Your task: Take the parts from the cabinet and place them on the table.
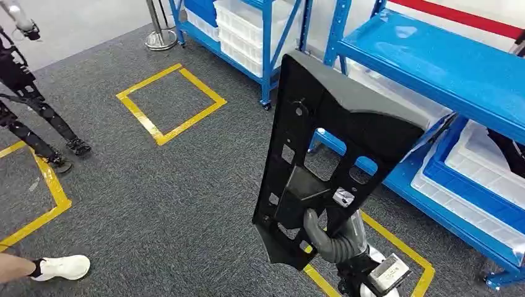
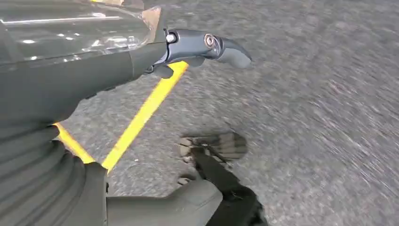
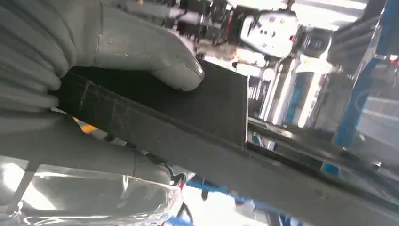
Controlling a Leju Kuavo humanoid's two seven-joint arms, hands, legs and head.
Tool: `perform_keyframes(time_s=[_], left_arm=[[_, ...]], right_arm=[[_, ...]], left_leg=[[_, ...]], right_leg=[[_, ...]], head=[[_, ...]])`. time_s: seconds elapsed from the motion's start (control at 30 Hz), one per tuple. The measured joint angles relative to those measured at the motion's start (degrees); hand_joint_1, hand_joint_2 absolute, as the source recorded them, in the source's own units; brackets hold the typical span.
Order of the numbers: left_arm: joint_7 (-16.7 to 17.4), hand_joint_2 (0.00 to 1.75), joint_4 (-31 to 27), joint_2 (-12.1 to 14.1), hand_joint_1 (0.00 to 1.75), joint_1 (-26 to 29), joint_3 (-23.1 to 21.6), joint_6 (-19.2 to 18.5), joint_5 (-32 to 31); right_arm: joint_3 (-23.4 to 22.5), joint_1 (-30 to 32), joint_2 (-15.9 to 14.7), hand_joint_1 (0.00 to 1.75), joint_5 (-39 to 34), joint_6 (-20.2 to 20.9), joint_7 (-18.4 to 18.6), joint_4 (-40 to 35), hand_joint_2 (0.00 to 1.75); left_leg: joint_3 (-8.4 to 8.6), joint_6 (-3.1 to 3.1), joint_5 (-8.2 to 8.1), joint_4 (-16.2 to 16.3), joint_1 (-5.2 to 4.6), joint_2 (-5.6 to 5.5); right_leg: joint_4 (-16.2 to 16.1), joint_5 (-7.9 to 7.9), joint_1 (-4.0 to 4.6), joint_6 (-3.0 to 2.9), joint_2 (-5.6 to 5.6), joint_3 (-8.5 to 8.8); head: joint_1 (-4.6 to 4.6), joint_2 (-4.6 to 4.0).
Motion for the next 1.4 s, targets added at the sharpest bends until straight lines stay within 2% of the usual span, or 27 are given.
perform_keyframes(time_s=[0.03,0.1,0.17,0.2,0.27,0.3,0.33,0.43,0.47,0.53,0.6,0.63,0.67,0.7,0.77,0.8,0.83,0.97,1.0,1.03,1.07,1.13,1.17,1.23,1.3,1.33,1.4], left_arm=[[-0.07,1.75,-0.02,0.00,0.00,-0.07,0.02,0.00,-0.22],[-0.15,1.75,-0.02,-0.11,0.00,-0.32,0.02,0.00,-0.78],[0.07,1.75,-0.02,-0.15,0.00,-0.48,0.04,0.00,-1.12],[0.09,1.75,-0.02,-0.22,0.00,-0.53,0.04,-0.04,-1.14],[0.18,1.75,-0.02,-0.33,0.00,-0.82,0.04,-0.15,-1.16],[0.18,1.75,-0.02,-0.37,0.00,-0.93,0.07,-0.15,-1.18],[0.24,1.75,-0.02,-0.37,0.00,-1.14,0.07,-0.15,-1.18],[0.28,1.75,-0.02,-0.37,0.00,-0.99,0.13,-0.15,-1.18],[0.28,1.75,-0.02,-0.22,0.00,-0.97,0.17,-0.15,-1.20],[0.22,1.75,-0.02,-0.37,0.00,-1.10,0.28,-0.52,-1.20],[0.20,1.75,-0.02,-0.35,0.00,-1.40,0.57,-0.70,-1.01],[0.20,1.75,-0.02,-0.35,0.00,-1.35,0.61,-0.85,-0.96],[0.20,1.75,-0.02,-0.35,0.00,-1.19,0.63,-0.96,-0.96],[0.20,1.75,-0.02,-0.28,0.00,-1.04,0.66,-1.09,-0.96],[0.18,1.75,-0.02,-0.04,0.00,-0.91,0.74,-1.66,-0.96],[0.11,1.75,-0.02,-0.02,0.00,-0.89,0.87,-2.19,-0.92],[0.04,1.75,-0.02,0.00,0.00,-0.95,1.01,-2.69,-0.70],[0.00,1.75,-0.02,0.11,0.00,-0.26,1.14,-3.10,-0.52],[0.00,1.75,-0.02,0.13,0.00,-0.06,1.18,-3.10,-0.52],[-0.02,1.75,-0.02,0.09,0.00,-0.09,1.20,-3.15,-0.52],[0.00,1.75,-0.02,0.11,0.00,-0.11,1.22,-3.30,-0.50],[2.71,1.75,0.00,0.11,0.00,-0.16,1.55,-6.21,1.10],[5.63,1.75,0.04,0.18,0.00,-0.14,2.19,-8.29,2.34],[10.94,1.75,0.13,0.18,0.00,0.04,3.60,-12.19,3.15],[13.02,1.75,0.13,0.15,0.00,0.04,3.76,-12.44,1.93],[13.38,1.75,0.13,0.15,0.00,0.01,3.76,-12.13,1.77],[13.60,1.75,0.13,0.18,0.00,-0.07,3.80,-12.02,1.51]], right_arm=[[0.02,-0.41,0.22,1.75,0.02,0.02,0.02,0.15,1.75],[-0.19,-0.50,0.68,1.75,0.26,0.70,0.83,0.39,1.75],[-0.70,-0.11,1.11,1.75,0.63,1.90,1.48,0.46,1.75],[-0.83,0.05,1.48,1.75,0.72,2.25,1.64,0.46,1.75],[-1.05,0.24,2.03,1.75,0.96,2.65,1.68,0.46,1.75],[-1.14,0.23,2.14,1.75,1.14,2.88,1.68,0.46,1.75],[-1.27,0.48,2.31,1.75,1.26,2.93,1.68,0.44,1.75],[-1.49,0.60,2.80,1.75,1.31,2.93,1.64,0.44,1.75],[-1.51,0.60,3.02,1.75,1.38,2.99,1.60,0.44,1.75],[-1.60,0.81,3.30,1.75,1.44,3.08,1.16,0.41,1.75],[-1.81,1.48,3.30,1.75,1.07,3.36,0.59,0.39,1.75],[-2.05,1.77,3.28,1.75,0.77,3.56,0.52,0.41,1.75],[-2.25,2.08,3.28,1.75,0.52,3.89,0.48,0.41,1.75],[-2.41,2.23,3.26,1.75,0.35,4.09,0.44,0.41,1.75],[-2.67,2.41,3.23,1.75,0.20,4.28,0.41,0.39,1.75],[-2.80,2.54,3.23,1.75,0.13,4.52,0.39,0.28,1.75],[-2.93,2.68,3.23,1.75,0.02,4.83,0.31,0.28,1.75],[-2.99,2.88,3.10,1.75,-0.09,5.16,0.17,0.26,1.75],[-3.02,2.90,3.04,1.75,-0.09,5.16,0.17,0.17,1.75],[-3.04,2.96,2.95,1.75,-0.11,5.16,0.13,0.15,1.75],[-3.08,3.04,2.91,1.75,-0.18,5.16,0.00,0.11,1.75],[-3.19,3.40,2.64,1.75,-0.15,5.59,0.00,0.24,1.75],[-3.17,3.32,2.51,1.75,-0.18,6.12,0.00,0.41,1.75],[-3.15,2.52,2.42,1.75,-0.35,7.05,0.26,0.78,1.75],[-3.13,0.80,2.42,1.75,-0.92,7.21,1.35,0.98,1.75],[-3.13,-0.10,2.40,1.75,-1.20,7.21,1.82,1.05,1.75],[-3.13,-1.01,2.34,1.75,-1.73,7.23,2.62,1.09,1.75]], left_leg=[[-0.09,0.46,0.30,-0.06,0.16,-0.60],[-0.28,0.54,0.35,-0.05,0.11,-2.31],[-0.28,0.51,0.37,0.01,0.12,-3.87],[-0.22,0.45,0.39,0.04,0.14,-4.61],[-0.14,0.21,0.33,0.40,0.23,-6.13],[-0.44,-0.16,0.25,0.63,0.31,-6.61],[-0.67,-0.65,-0.02,1.05,-0.20,-7.28],[-1.12,-1.67,0.50,0.70,0.30,-8.16],[-1.28,-1.87,0.36,0.95,0.35,-8.43],[-3.00,-2.41,-2.59,5.13,0.28,-3.30],[-7.38,-2.93,-6.91,14.07,0.67,-1.71],[-9.28,-3.11,-8.14,17.84,0.79,-1.48],[-10.06,-3.21,-7.96,19.26,0.93,-1.31],[-9.25,-3.24,-6.50,17.50,1.05,-1.15],[-4.20,-3.04,-1.93,8.02,1.12,0.05],[-1.33,-2.78,-0.36,3.22,1.03,2.34],[-0.68,-2.56,-1.07,1.81,0.34,3.71],[-1.01,-1.05,-0.69,1.12,-0.16,0.77],[-0.36,-0.49,-0.16,0.39,0.52,0.22],[-0.28,-0.05,0.07,0.17,0.38,-0.38],[-0.36,0.19,0.08,0.17,0.34,-0.93],[-0.44,0.33,0.10,0.18,0.25,-2.70],[-0.43,0.33,0.10,0.20,0.20,-3.51],[-0.37,0.30,0.11,0.35,0.19,-5.09],[-0.38,0.10,0.00,0.74,0.24,-6.57],[-0.46,-0.16,-0.09,0.97,0.16,-7.12],[-0.95,-0.93,-0.05,1.09,-0.02,-8.19]], right_leg=[[3.46,-1.90,-0.08,-0.48,1.98,-1.51],[12.49,-5.43,-0.35,-0.95,3.40,-5.79],[15.46,-5.63,-0.45,-0.24,3.64,-7.50],[13.00,-4.20,-0.55,0.43,3.70,-6.46],[2.53,0.46,-1.04,1.82,4.74,-1.71],[-1.21,1.44,-1.43,1.97,6.97,-0.30],[-1.58,1.62,-1.07,1.20,6.79,-0.46],[-1.39,2.06,-0.59,-0.07,5.64,-0.15],[-1.79,2.33,-1.33,-0.49,5.08,-0.04],[-1.89,2.27,-1.25,-1.37,3.99,0.18],[-1.87,2.12,-0.90,-1.57,2.62,0.16],[-1.86,2.06,-0.82,-1.63,1.95,0.12],[-1.86,2.02,-0.78,-1.65,1.21,0.15],[-1.86,1.95,-0.76,-1.69,0.63,0.18],[-1.86,1.71,-0.76,-1.58,-0.51,0.46],[-1.87,1.53,-0.69,-1.40,-0.96,0.72],[-1.76,1.26,0.03,-0.97,-1.39,0.79],[-2.34,1.03,0.20,0.30,-3.59,1.38],[-1.44,0.47,0.03,0.62,-1.86,0.81],[0.87,-0.86,-0.11,0.28,1.30,0.07],[4.79,-2.73,-0.22,-0.29,2.86,-1.84],[13.89,-6.13,-0.40,-0.75,3.65,-6.61],[16.03,-6.37,-0.41,-0.45,3.72,-7.98],[11.70,-3.56,-0.43,0.81,3.85,-6.48],[1.41,0.99,-0.84,1.96,5.48,-1.69],[-0.85,1.52,-1.04,1.63,7.41,-0.98],[-1.37,1.97,-0.51,0.24,6.52,-0.58]], head=[[-0.04,0.02],[0.28,0.00],[0.33,0.00],[0.31,0.00],[0.31,0.02],[0.48,0.00],[0.50,0.00],[0.39,0.02],[0.46,0.02],[-0.24,0.00],[-0.18,0.00],[-0.22,0.00],[-0.22,0.00],[-0.20,0.02],[-0.20,0.00],[-0.26,0.00],[-0.20,0.00],[0.04,0.00],[0.20,0.02],[0.35,0.00],[0.40,0.00],[0.66,0.00],[0.68,0.02],[0.68,0.00],[0.68,0.00],[0.72,0.00],[0.66,0.02]])
